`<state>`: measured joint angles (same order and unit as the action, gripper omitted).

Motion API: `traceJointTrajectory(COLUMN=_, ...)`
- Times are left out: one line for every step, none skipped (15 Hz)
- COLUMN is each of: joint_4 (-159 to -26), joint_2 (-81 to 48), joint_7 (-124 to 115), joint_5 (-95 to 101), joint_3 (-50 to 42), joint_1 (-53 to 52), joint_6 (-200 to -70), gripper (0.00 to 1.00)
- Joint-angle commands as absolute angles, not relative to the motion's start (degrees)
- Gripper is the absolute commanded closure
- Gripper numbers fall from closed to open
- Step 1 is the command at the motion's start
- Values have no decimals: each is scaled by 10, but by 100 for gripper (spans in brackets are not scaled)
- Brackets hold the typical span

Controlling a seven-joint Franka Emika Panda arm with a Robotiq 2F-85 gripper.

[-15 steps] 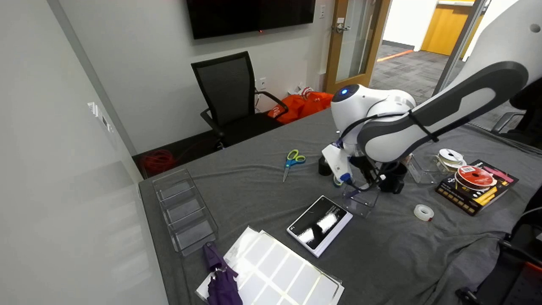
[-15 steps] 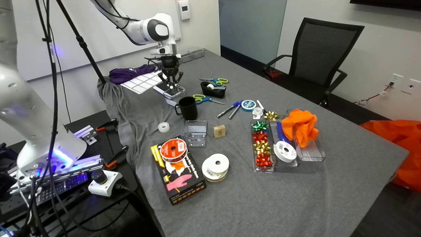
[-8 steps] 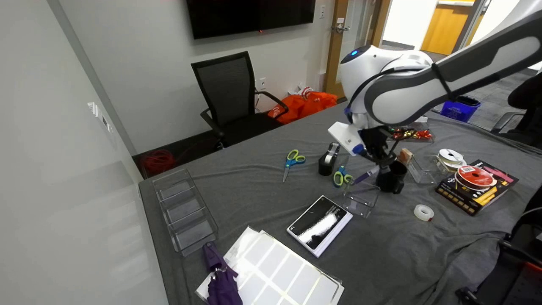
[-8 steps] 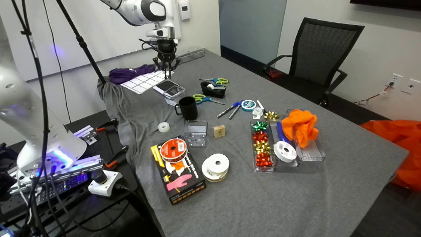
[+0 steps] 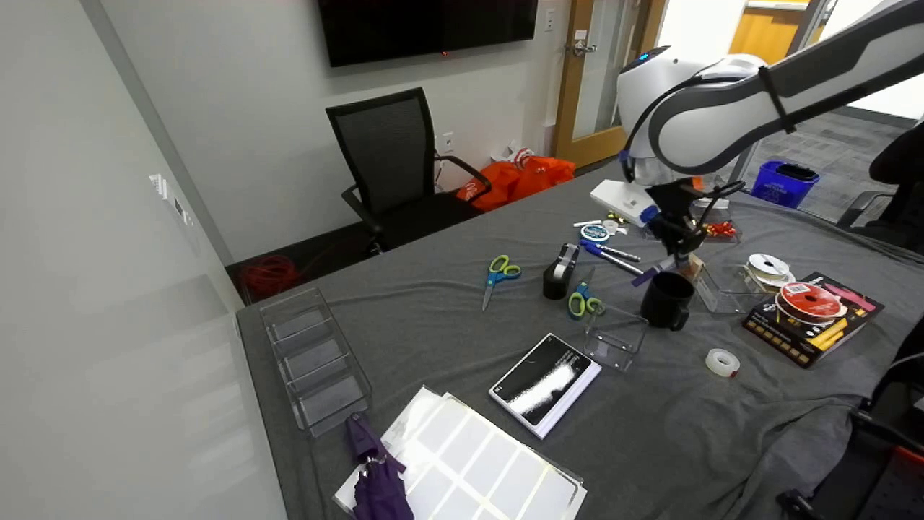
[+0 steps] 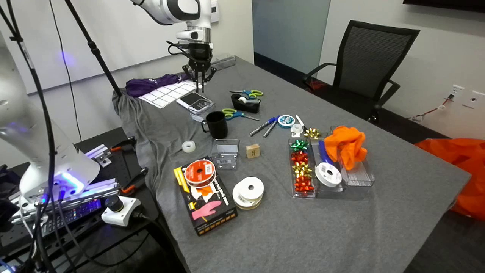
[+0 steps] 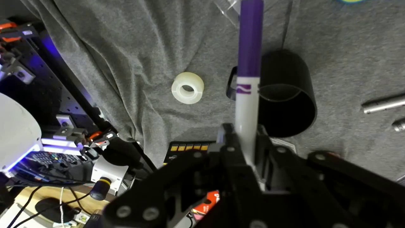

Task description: Put the marker inside the black cup

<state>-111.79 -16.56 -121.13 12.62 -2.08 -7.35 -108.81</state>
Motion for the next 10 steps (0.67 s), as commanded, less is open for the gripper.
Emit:
traceJointTrajectory(joint_4=-1109, joint_2=-160, joint_7=-1186, joint_5=113, joint_3=-26, joint_1=-54, joint_6=-1056, gripper=96)
traceJointTrajectory(joint_4=-1107, joint_2=-160, joint_7=-1185, joint_5=107, joint_3=-28, joint_1=-48, joint_6=-1059, gripper=96)
traceJointTrajectory(joint_4=-1105, joint_2=-159, joint_7=-1179, joint_5=96, joint_3=-30, joint_1=-41, joint_6=-1064, gripper=96)
traceJointTrajectory(joint_4=-1111, joint_2=-166, joint_7=-1202, joint_5=117, joint_3=-28, joint_1=-54, joint_6=-1072, gripper=84)
traceJointTrajectory(joint_4=-1108, joint_2=-166, joint_7=-1199, joint_5=112, joint_3=-30, joint_1=-50, joint_6=-1072, gripper=84)
traceJointTrajectory(joint_4=-1107, joint_2=-166, joint_7=-1196, joint_5=109, joint_3=-31, joint_1=-47, joint_6=-1072, gripper=84)
traceJointTrajectory(joint_4=-1106, joint_2=-166, joint_7=-1196, joint_5=108, joint_3=-31, joint_1=-46, joint_6=-1072, gripper=84)
traceJointTrajectory(joint_4=-1105, joint_2=-166, joint_7=-1196, joint_5=107, joint_3=-31, joint_1=-46, joint_6=-1072, gripper=84)
traceJointTrajectory(joint_4=-1105, joint_2=-166, joint_7=-1196, joint_5=107, joint_3=-31, joint_1=-46, joint_6=-1072, gripper=84)
traceJointTrajectory(joint_4=-1105, joint_2=-166, joint_7=-1196, joint_5=107, joint_3=-31, joint_1=-46, joint_6=-1072, gripper=96)
